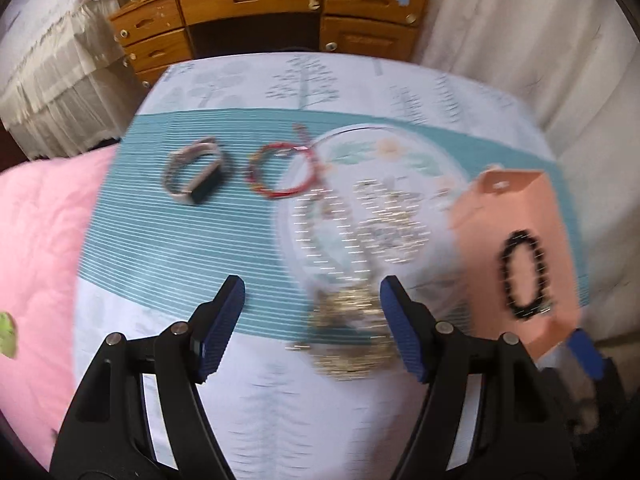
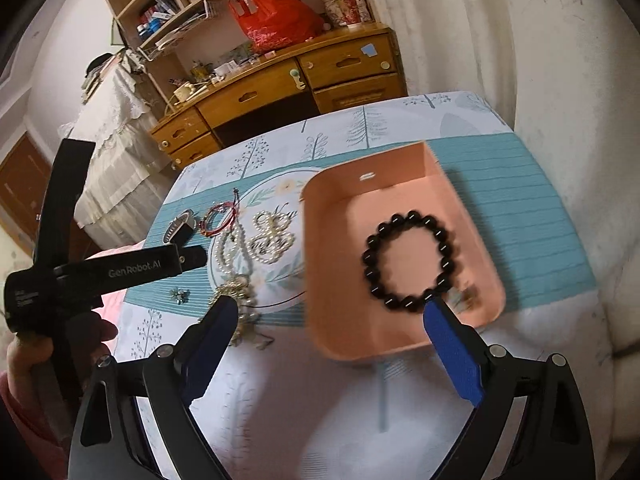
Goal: Organize jewelry
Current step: 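Grasp the white smartwatch band with the left gripper while the right moves to the gold comb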
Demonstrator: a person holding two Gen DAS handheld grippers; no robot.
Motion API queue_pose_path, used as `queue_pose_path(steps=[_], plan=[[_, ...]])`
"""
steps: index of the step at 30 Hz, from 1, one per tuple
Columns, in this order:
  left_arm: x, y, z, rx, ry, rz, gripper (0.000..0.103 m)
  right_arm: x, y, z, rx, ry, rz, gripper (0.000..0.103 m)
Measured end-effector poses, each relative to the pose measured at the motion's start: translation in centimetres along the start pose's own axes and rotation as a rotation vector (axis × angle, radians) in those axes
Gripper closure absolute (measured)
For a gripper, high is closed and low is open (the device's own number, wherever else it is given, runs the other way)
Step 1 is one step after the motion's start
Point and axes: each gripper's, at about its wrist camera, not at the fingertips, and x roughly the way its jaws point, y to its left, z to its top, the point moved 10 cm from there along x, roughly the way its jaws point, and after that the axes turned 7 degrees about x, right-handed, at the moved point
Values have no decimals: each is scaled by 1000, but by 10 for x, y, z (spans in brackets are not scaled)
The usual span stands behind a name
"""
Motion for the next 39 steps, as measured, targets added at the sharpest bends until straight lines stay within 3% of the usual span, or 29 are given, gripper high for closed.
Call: queue_pose_path(steps=[5, 8, 14, 24, 35, 37, 39], plan=[[17, 51, -7, 63, 79, 71, 35, 14, 57, -32, 49, -20, -49, 5], [26, 78, -5, 82, 113, 99, 35, 18, 84, -57, 13, -13, -78, 5], [47, 117, 9, 23, 117, 22, 35, 61, 139, -84, -151, -14, -156, 5], [86, 130, 45, -57, 15, -157, 35, 116, 165, -94, -304, 36, -234, 4], [103, 134, 70, -103, -112, -191, 40, 139, 178, -80, -350, 10, -206, 5], [103, 133, 72, -92, -126, -180, 45, 142, 174, -79, -338, 13, -218, 17], [103, 132, 73, -89, -144, -186, 50, 143, 169, -79, -320, 25, -211, 22]])
